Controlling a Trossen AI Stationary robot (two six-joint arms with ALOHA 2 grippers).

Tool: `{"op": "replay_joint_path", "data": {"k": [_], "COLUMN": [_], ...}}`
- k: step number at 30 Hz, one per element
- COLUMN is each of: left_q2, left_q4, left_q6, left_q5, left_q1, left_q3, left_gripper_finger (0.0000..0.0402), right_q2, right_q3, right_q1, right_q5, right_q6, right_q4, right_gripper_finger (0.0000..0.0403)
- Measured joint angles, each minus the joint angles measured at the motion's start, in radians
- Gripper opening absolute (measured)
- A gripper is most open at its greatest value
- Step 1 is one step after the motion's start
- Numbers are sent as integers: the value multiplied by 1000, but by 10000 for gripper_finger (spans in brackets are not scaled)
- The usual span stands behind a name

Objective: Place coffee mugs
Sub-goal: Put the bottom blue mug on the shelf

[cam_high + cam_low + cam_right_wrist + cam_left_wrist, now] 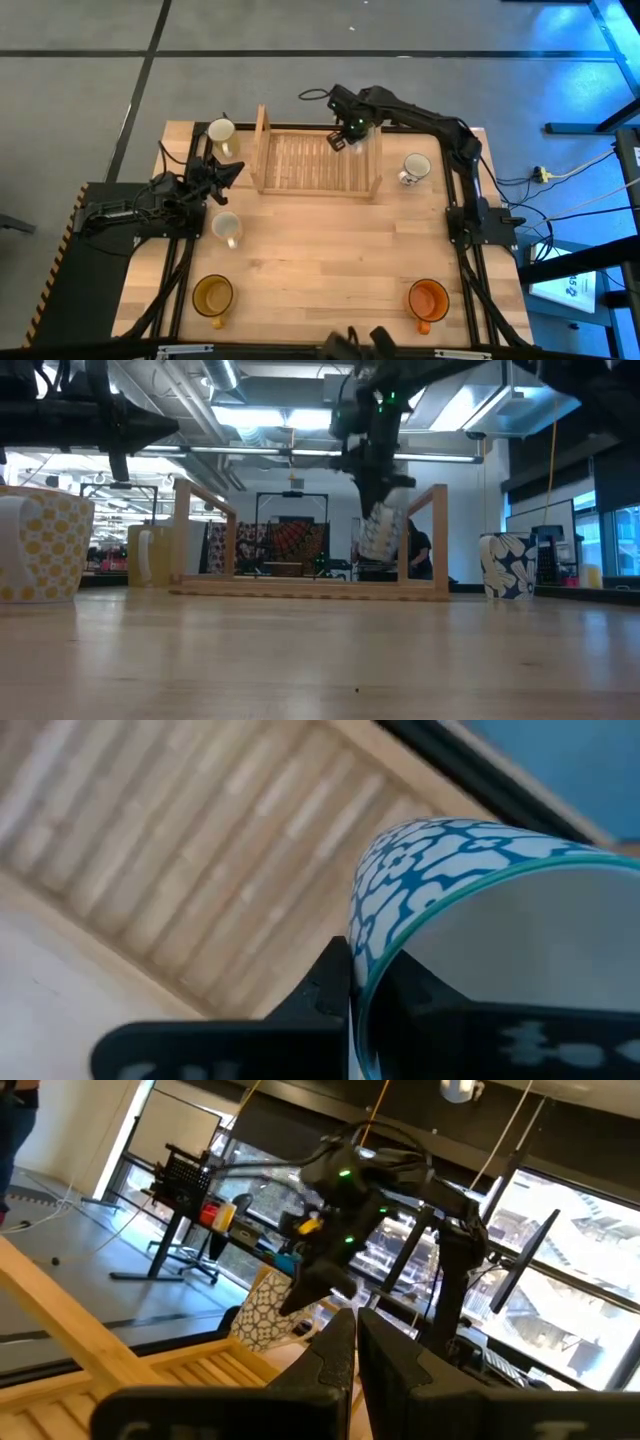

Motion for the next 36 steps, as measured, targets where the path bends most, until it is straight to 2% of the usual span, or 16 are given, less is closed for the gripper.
{"op": "replay_joint_path", "data": {"k": [6,28,36], "left_q2": [0,0,0], "left_q4": [-13,-20,-20], "left_q6": [0,8,8], "left_q5": [0,-1,0], "left_q1": [0,0,0], "left_q3": [0,0,0], "left_gripper_finger": [9,9,9], "right_q2": [52,92,99], "right_q3": [1,3,138], "right_q1": [-55,-68,-31], "right_q5": [-69,-28,15], "right_q6": [-16,-39,-61], "right_q4": [-17,30,-31], "right_gripper_finger": [1,3,3]}}
